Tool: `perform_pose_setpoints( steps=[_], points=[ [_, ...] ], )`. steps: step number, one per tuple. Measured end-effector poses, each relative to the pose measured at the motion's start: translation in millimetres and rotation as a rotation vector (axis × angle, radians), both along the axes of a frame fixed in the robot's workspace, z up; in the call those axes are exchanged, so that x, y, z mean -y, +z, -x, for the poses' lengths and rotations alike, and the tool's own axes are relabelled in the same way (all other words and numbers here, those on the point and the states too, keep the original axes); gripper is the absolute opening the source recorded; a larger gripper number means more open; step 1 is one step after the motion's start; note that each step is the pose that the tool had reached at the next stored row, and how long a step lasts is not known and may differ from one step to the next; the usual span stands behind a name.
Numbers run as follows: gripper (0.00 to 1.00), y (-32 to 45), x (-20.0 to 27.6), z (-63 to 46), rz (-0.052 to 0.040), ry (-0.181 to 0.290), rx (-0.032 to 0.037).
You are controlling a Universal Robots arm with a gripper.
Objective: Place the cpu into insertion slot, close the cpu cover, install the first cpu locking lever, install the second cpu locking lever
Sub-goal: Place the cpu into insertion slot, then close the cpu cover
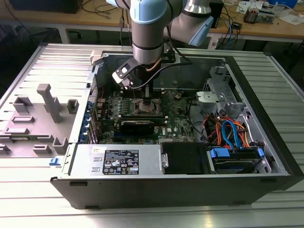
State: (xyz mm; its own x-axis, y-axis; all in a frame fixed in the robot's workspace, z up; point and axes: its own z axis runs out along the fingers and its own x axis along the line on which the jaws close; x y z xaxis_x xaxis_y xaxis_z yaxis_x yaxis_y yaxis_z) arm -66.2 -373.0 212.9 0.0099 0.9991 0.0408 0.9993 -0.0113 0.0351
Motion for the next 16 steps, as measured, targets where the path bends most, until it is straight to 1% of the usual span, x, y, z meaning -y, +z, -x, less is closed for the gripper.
perform_pose_setpoints(
  steps=[3,5,7,8,9,16],
  points=[
    [0.11,-0.1,0.0,-0.2,-0.0002,0.041,-0.0024],
    [0.11,0.9,0.0,-1.2,0.0003,0.042,-0.0040],
    [0.11,2.2,0.0,-2.0,0.0028,0.042,-0.0052],
    [0.11,2.3,0.5,-2.3,0.0082,0.044,-0.0055],
    [0.11,2.3,0.7,-2.3,0.0096,0.046,-0.0057],
    [0.11,2.3,0.7,-2.4,0.0096,0.049,-0.0057]
  ],
)
